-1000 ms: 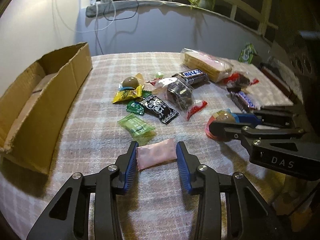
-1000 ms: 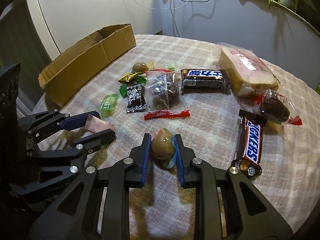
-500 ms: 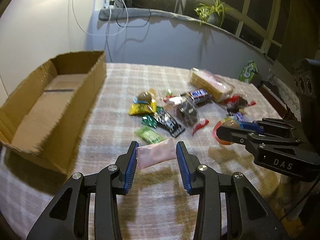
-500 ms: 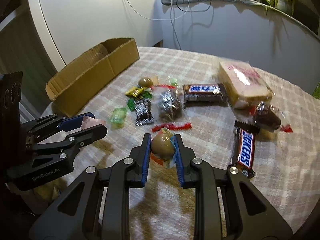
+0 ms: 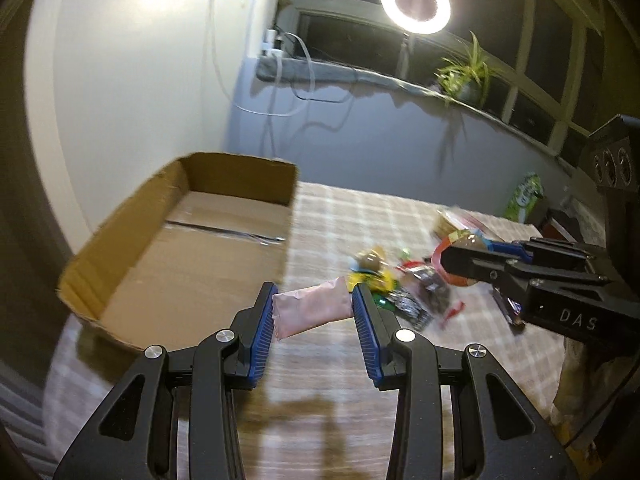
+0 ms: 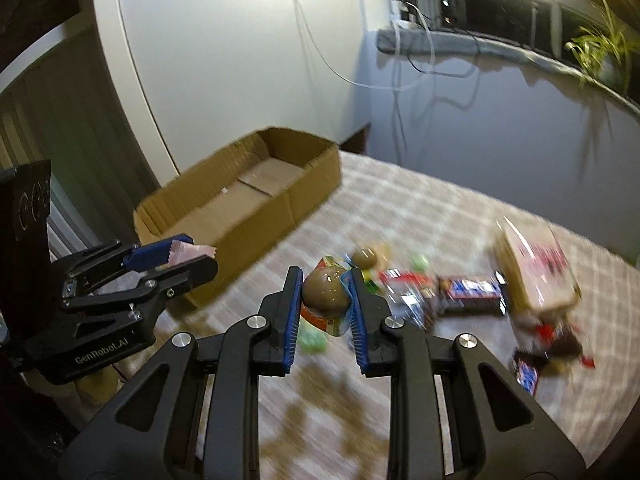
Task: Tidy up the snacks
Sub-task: 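Carry the pink packet with the left tool while the right tool carries the round candy to the box, then open the left tool over the box while the right tool releases the round candy into it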
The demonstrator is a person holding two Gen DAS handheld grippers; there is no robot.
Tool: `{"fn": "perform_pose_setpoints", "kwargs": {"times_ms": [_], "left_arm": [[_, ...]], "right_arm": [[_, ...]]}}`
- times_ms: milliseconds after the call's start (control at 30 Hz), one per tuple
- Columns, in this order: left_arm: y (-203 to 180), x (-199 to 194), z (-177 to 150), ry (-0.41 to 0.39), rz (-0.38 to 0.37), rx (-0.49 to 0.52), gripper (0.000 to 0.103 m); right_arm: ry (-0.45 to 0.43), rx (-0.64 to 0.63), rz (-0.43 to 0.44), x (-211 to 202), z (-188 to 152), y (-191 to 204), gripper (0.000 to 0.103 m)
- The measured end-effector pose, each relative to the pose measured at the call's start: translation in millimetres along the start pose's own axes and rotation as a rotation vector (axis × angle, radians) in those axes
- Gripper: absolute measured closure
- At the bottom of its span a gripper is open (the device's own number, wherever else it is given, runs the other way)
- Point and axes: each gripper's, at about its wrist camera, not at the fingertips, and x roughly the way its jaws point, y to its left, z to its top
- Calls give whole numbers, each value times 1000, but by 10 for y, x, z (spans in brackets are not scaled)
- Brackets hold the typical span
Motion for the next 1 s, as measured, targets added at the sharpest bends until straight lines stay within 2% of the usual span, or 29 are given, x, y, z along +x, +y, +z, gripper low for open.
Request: {"fn": "perform_pose_setpoints", "kwargs": {"times_ms": [267, 467, 1000], "left_arm": [[342, -22, 48, -7, 59, -34, 66], [535, 21, 66, -3, 90, -55, 66], [801, 91, 50, 25, 124, -104, 65]], "right_arm": [[-15, -66, 54, 304, 401, 362, 80], [-1, -113, 81, 587, 566, 591, 80], [60, -153, 110, 1155, 736, 810, 80]]}}
